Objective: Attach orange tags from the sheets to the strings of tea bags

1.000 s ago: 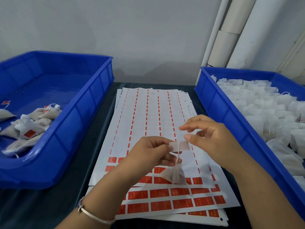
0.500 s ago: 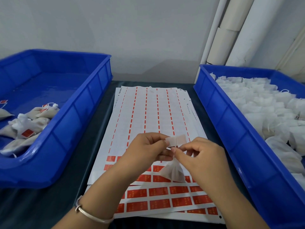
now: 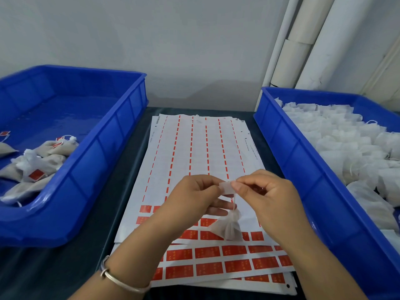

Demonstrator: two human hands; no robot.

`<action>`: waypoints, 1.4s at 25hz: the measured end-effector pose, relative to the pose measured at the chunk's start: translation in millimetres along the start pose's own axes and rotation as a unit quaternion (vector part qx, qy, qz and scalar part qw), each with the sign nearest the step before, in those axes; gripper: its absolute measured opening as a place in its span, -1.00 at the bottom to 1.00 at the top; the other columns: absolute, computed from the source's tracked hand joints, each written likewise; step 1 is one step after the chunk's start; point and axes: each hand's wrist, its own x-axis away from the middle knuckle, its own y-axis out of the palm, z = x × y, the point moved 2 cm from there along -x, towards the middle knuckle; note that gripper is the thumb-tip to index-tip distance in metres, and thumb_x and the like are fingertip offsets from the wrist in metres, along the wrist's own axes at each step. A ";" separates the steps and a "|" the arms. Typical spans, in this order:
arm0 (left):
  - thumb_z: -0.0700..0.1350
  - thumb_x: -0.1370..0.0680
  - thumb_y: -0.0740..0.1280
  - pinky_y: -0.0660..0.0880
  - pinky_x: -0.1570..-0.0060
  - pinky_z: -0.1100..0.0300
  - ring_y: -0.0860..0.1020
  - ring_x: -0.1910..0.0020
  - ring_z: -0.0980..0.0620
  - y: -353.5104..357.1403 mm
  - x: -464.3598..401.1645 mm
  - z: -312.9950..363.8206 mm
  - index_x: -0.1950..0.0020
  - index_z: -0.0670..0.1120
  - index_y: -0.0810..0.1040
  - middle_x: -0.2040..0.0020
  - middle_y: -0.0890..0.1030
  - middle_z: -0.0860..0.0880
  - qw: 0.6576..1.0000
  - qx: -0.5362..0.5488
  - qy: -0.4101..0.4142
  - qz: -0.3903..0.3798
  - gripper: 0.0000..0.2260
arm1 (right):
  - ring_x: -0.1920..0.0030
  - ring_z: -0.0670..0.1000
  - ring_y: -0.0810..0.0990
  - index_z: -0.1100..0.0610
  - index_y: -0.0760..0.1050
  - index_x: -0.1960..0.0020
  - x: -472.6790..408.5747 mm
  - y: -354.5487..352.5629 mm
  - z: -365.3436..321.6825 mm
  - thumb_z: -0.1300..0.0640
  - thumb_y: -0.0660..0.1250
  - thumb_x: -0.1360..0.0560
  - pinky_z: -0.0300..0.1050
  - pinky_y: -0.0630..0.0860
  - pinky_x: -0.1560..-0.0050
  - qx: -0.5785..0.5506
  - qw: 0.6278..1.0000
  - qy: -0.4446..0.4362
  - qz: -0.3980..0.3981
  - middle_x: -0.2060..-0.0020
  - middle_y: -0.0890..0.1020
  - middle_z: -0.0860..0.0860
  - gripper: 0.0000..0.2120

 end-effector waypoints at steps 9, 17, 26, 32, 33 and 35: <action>-0.19 -0.56 0.25 0.57 0.21 0.31 0.67 0.21 0.08 1.8 2.5 2.2 0.17 -0.01 0.63 0.21 0.69 0.04 0.999 -0.032 0.007 -0.009 -0.80 | 0.18 -0.17 0.56 -0.13 0.53 0.18 -6.6 3.8 7.3 0.02 0.38 -0.43 -0.47 0.47 0.27 -0.010 1.000 0.011 0.014 0.23 0.53 -0.22 -0.95; -0.12 -0.58 0.23 0.53 0.18 0.31 0.65 0.14 0.05 -0.7 2.2 -2.7 0.11 -0.02 0.65 0.15 0.69 0.02 0.999 -0.008 -0.006 -0.033 -0.79 | 0.14 -0.27 0.54 -0.19 0.46 0.22 -7.9 1.6 7.4 0.04 0.33 -0.49 -0.55 0.42 0.25 0.008 1.000 -0.001 -0.025 0.20 0.55 -0.28 -0.84; -0.08 -0.62 0.12 0.55 0.21 0.18 0.63 0.20 0.00 -1.4 0.6 -12.3 0.11 -0.11 0.70 0.06 0.67 -0.17 0.963 0.227 -0.112 -0.094 -0.65 | 0.09 -0.30 0.53 -0.16 0.51 0.19 -10.7 -7.2 3.8 0.06 0.30 -0.50 -0.53 0.44 0.16 -0.027 0.996 -0.029 -0.082 0.20 0.58 -0.34 -0.86; -0.03 -0.34 0.44 0.54 0.19 0.21 0.57 0.26 0.07 2.6 1.0 -11.6 0.01 -0.16 0.68 0.09 0.67 -0.09 0.965 0.203 -0.099 -0.135 -0.70 | 0.08 -0.26 0.54 -0.17 0.52 0.18 -12.3 -8.9 -2.0 0.08 0.30 -0.51 -0.48 0.44 0.10 -0.017 0.992 -0.063 -0.104 0.19 0.59 -0.31 -0.83; -0.03 -0.32 0.45 0.54 0.20 0.21 0.57 0.28 0.08 2.6 1.0 -12.0 0.02 -0.15 0.68 0.11 0.67 -0.08 0.965 0.200 -0.097 -0.140 -0.70 | 0.09 -0.26 0.55 -0.17 0.52 0.18 -12.5 -9.0 -2.9 0.09 0.30 -0.50 -0.48 0.45 0.10 -0.016 0.992 -0.065 -0.107 0.19 0.59 -0.30 -0.83; -0.05 -0.31 0.44 0.54 0.23 0.23 0.56 0.33 0.10 2.1 0.6 -13.0 0.07 -0.14 0.70 0.19 0.66 -0.05 0.966 0.193 -0.099 -0.140 -0.74 | 0.11 -0.25 0.55 -0.16 0.53 0.19 -12.8 -9.0 -4.5 0.10 0.31 -0.50 -0.46 0.46 0.09 -0.014 0.991 -0.068 -0.113 0.20 0.59 -0.29 -0.83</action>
